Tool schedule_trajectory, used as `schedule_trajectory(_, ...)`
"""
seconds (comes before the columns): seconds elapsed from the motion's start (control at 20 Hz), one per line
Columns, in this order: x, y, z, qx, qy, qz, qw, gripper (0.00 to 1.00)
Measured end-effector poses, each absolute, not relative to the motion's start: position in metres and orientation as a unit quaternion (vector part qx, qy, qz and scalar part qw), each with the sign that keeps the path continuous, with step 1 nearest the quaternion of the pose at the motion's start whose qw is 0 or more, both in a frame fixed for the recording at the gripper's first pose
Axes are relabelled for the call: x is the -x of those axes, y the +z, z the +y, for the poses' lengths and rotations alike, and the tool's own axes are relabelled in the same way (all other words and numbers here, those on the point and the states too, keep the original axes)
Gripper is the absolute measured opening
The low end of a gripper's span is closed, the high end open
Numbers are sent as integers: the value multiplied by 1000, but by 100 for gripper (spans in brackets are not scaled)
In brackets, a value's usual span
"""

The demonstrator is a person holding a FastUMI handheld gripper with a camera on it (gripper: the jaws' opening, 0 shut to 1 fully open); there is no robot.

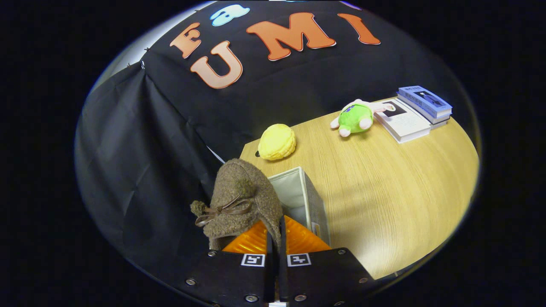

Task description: Open the storage box then place both shoes into the box .Put the left shoe in first, then the right shoe, with the right side of both shoes facing outward in a uniform manner.

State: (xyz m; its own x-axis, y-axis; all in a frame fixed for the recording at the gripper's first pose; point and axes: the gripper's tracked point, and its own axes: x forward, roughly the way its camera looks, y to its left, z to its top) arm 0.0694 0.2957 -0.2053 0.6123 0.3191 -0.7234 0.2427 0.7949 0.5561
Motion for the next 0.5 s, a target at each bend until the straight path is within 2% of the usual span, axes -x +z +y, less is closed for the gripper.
schedule_trajectory(0.4, -53, -252, 303, -301, -17, 481, 823, 5)
schedule_trajectory(0.5, -56, -247, 307, -318, -14, 470, 823, 8)
